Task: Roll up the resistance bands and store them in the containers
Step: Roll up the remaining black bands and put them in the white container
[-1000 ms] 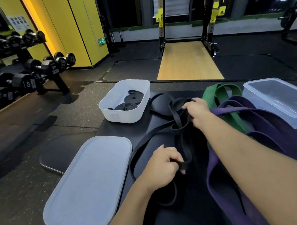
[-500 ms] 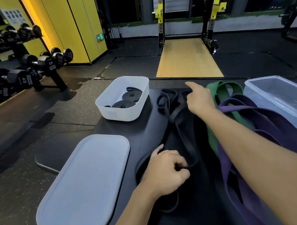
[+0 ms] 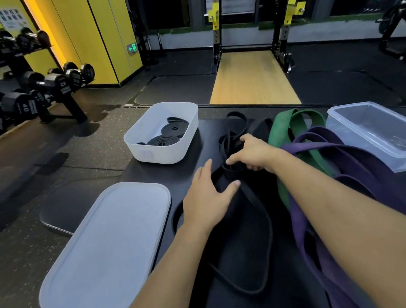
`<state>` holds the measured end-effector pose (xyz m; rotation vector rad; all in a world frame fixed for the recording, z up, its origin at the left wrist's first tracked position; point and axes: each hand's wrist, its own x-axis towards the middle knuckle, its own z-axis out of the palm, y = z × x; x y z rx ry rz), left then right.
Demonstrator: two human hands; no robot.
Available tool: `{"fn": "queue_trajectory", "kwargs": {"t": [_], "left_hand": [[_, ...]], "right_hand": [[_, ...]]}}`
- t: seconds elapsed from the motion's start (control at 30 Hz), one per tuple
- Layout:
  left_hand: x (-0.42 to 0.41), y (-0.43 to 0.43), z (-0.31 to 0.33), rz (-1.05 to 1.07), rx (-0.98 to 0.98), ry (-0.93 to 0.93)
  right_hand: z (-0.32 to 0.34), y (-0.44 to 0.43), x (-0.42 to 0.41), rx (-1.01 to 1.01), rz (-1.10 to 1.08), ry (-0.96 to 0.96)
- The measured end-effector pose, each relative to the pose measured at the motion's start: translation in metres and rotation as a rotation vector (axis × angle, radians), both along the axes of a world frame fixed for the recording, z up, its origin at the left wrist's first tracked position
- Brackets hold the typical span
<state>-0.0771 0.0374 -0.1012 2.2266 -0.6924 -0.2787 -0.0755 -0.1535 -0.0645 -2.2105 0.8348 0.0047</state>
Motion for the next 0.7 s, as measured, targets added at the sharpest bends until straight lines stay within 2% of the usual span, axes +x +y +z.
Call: {"fn": "queue_trajectory", "kwargs": {"t": [0.07,0.13,0.27,0.33,0.43,0.5,0.57,0.63,0.7], "left_hand": [[0.006,-0.012,0.005,0.031,0.099,-0.032],[0.007,-0.026,0.008,0.050,0.210,-0.054],[0.002,-0.049,0.007,0.081,0.420,-0.151],[0.011,-0.052,0.003,0.073,0.407,-0.186],[0.028,-0.042,-0.004,0.021,0.245,-0.164],[0.034,-0.032,-0.008,-0.013,0.148,-0.118],[0.037,-0.027,-0.009,-0.040,0.057,-0.047],[0.039,-0.025,-0.010,-0.044,-0.015,0.004],[0.041,-0.024,-0.013,-0.026,-0.067,0.017]], "right_hand": [[0.002,-0.005,0.001,0.042,-0.198,-0.024],[0.004,-0.009,0.001,-0.002,-0.298,-0.003],[-0.004,-0.002,-0.004,-0.261,-0.187,0.128],[-0.009,0.001,-0.006,-0.363,-0.141,0.110],[-0.012,-0.006,-0.002,-0.352,-0.147,0.077],[-0.008,-0.012,0.005,-0.237,-0.271,-0.159],[0.001,-0.015,0.010,-0.209,-0.360,-0.557],[0.012,-0.015,0.012,-0.318,-0.229,-0.802],[0.018,-0.014,0.012,-0.415,0.017,-0.818]]}}
